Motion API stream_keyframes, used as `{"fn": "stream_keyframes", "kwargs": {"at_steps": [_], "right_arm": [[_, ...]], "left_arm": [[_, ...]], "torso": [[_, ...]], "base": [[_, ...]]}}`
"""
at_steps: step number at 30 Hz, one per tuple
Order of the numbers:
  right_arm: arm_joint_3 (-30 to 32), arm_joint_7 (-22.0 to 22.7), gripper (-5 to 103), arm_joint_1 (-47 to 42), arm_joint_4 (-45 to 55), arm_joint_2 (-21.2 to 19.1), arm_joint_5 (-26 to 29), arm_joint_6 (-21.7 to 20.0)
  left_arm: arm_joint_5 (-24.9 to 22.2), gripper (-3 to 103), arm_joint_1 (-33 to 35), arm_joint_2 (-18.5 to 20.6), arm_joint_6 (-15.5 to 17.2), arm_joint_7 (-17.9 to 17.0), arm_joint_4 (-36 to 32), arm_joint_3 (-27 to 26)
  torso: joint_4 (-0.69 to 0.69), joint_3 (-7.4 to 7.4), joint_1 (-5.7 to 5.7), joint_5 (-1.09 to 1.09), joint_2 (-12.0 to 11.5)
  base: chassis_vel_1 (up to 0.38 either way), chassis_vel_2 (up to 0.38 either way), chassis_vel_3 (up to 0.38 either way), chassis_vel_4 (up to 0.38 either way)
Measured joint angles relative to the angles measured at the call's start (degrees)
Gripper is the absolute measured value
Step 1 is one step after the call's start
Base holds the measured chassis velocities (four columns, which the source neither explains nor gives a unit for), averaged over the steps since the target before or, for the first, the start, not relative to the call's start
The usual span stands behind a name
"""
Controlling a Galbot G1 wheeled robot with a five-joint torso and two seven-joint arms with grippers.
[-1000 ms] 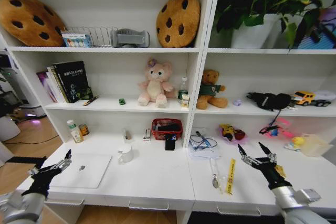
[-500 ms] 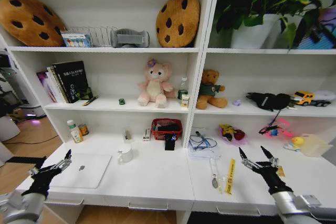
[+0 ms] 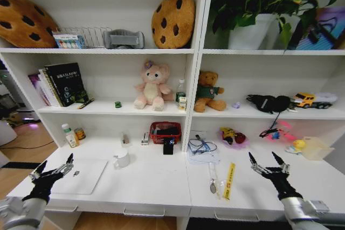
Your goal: Organize the objects on the table.
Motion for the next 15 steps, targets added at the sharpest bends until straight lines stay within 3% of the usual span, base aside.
{"fn": "stream_keyframes", "kwargs": {"at_steps": [6, 13, 15], "right_arm": [[-1.7, 4.8, 100, 3.4, -6.9, -0.5, -1.1, -1.8], [-4.7, 12.7, 100, 12.0, -17.0, -0.8, 1.3, -10.2], [-5.0, 13.4, 100, 12.9, -17.9, -0.9, 1.8, -10.9]], "left_arm": [[0.0, 100, 0.0, 0.0, 0.0, 0.0, 0.0, 0.0], [0.0, 100, 0.0, 0.0, 0.0, 0.0, 0.0, 0.0], [0.0, 100, 0.0, 0.0, 0.0, 0.0, 0.0, 0.0]], "torso": [[0.00, 0.00, -0.01, -0.02, 0.0], [0.00, 0.00, 0.00, 0.00, 0.0], [0.00, 0.00, 0.00, 0.00, 0.0]], "base": [[0.000, 0.000, 0.000, 0.000], [0.000, 0.000, 0.000, 0.000], [0.000, 0.000, 0.000, 0.000]]}}
